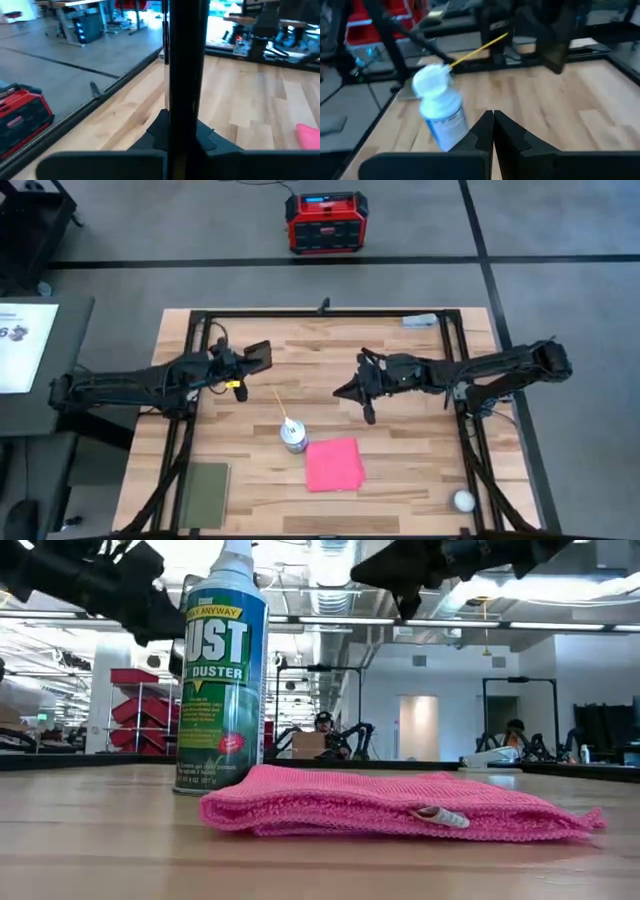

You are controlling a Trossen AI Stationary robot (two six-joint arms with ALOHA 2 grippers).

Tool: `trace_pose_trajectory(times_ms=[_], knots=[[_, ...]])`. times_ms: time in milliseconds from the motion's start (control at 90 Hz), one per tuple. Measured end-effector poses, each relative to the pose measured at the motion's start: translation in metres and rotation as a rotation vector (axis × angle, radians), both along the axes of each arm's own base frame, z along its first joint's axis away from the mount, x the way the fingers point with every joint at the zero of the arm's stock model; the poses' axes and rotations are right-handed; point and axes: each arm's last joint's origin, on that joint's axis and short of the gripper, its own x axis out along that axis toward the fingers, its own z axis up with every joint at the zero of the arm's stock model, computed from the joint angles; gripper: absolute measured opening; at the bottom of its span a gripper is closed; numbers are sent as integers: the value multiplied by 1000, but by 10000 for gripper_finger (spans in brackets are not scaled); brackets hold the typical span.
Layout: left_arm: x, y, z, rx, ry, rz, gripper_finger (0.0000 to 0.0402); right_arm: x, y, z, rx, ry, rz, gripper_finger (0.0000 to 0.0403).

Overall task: Apply microfiber cloth
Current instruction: Spray the front of the cellphone with the white spray bottle

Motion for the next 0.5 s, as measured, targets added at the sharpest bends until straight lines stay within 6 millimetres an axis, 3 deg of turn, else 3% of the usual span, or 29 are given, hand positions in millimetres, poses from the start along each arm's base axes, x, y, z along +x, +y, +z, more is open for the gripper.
trace_pose_trajectory(times_ms=[178,356,500], knots=[[-6,0,4,44,-14,9,0,18,-1,18,-70,26,36,0],[-5,0,4,53,-12,7,0,55,4,18,-27,108,248,0],[0,0,4,69,-6,3,0,73,5,21,-21,131,288,0]])
